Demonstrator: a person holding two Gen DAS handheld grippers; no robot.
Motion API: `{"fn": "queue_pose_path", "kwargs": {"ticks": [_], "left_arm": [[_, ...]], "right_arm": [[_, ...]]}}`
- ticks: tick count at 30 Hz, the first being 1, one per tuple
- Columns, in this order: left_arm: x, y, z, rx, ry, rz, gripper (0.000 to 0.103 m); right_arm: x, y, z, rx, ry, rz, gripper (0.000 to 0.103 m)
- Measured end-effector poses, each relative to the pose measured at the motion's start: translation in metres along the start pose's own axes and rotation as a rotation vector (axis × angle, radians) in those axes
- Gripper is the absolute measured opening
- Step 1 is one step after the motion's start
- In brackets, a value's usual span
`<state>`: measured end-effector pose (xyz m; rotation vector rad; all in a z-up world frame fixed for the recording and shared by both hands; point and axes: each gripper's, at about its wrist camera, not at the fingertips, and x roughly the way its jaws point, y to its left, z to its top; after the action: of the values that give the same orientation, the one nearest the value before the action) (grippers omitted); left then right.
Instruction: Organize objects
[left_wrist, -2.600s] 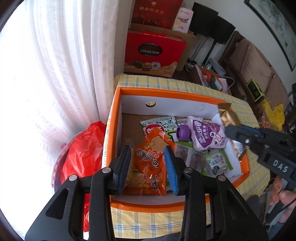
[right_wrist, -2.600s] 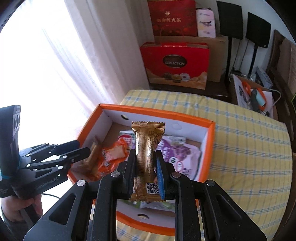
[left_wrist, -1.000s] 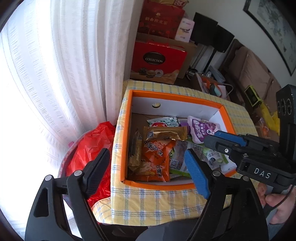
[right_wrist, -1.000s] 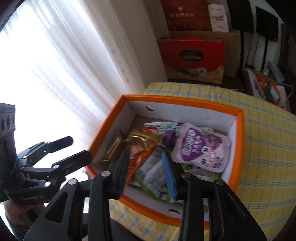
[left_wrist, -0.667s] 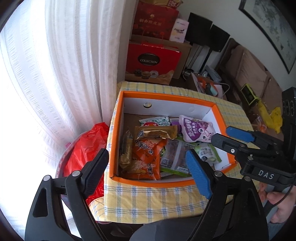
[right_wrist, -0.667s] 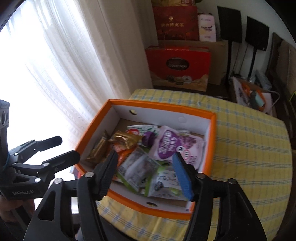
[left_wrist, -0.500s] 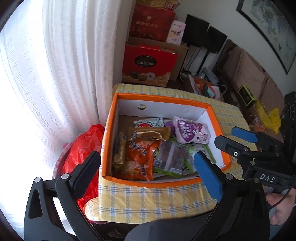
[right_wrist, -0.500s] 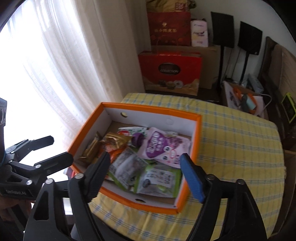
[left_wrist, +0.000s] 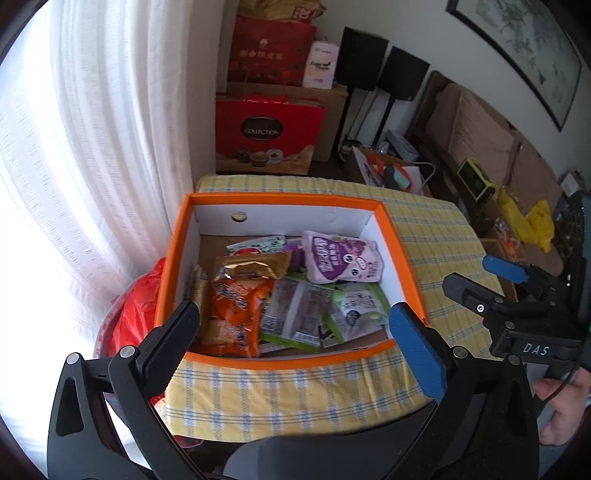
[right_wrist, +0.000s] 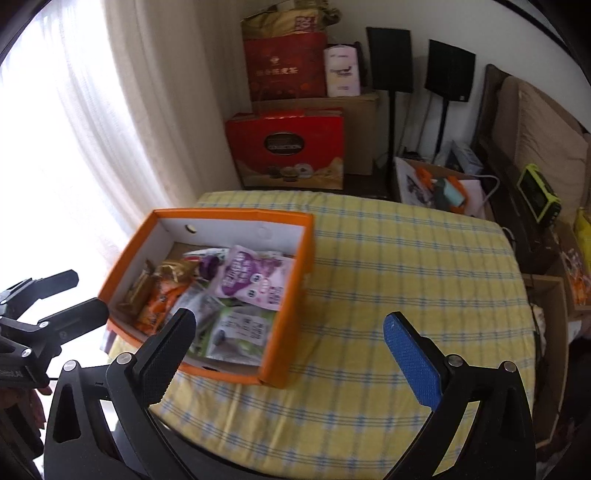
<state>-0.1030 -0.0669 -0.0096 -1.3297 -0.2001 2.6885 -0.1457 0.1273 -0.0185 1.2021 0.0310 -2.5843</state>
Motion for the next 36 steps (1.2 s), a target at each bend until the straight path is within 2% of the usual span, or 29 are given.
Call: {"fn": "queue_pose_path", "kwargs": {"ticks": [6,13,30,33,36], "left_arm": [[0.004,-0.014,-0.003,-0.005,0.008,0.009,0.103],[0.002,-0.022,-0.010,-0.039,-0.019,0.033,0.103],[-0.009,-0.050,-0.033,0.017,-0.030,0.100,0.103],[-0.013,-0.050,-0.038,0.011,-0.043,0.085,0.103],[-0.020,-0.055,-0.045,0.022,-0.072,0.115,0.103]], "right_arm": [[-0.010,-0.015,-0.007,0.023,-0.006,-0.026,0.102],[-0.018,-0.024,-0.017,0.035,-0.009,-0.052,0.102],[-0.043,-0.038,-0.043,0.046,-0.024,-0.088,0.102],[-0.049,-0.041,-0.048,0.048,-0.032,-0.094,0.102],[-0.056,-0.042,-0.053,0.055,-0.039,-0.096,0.102]]}}
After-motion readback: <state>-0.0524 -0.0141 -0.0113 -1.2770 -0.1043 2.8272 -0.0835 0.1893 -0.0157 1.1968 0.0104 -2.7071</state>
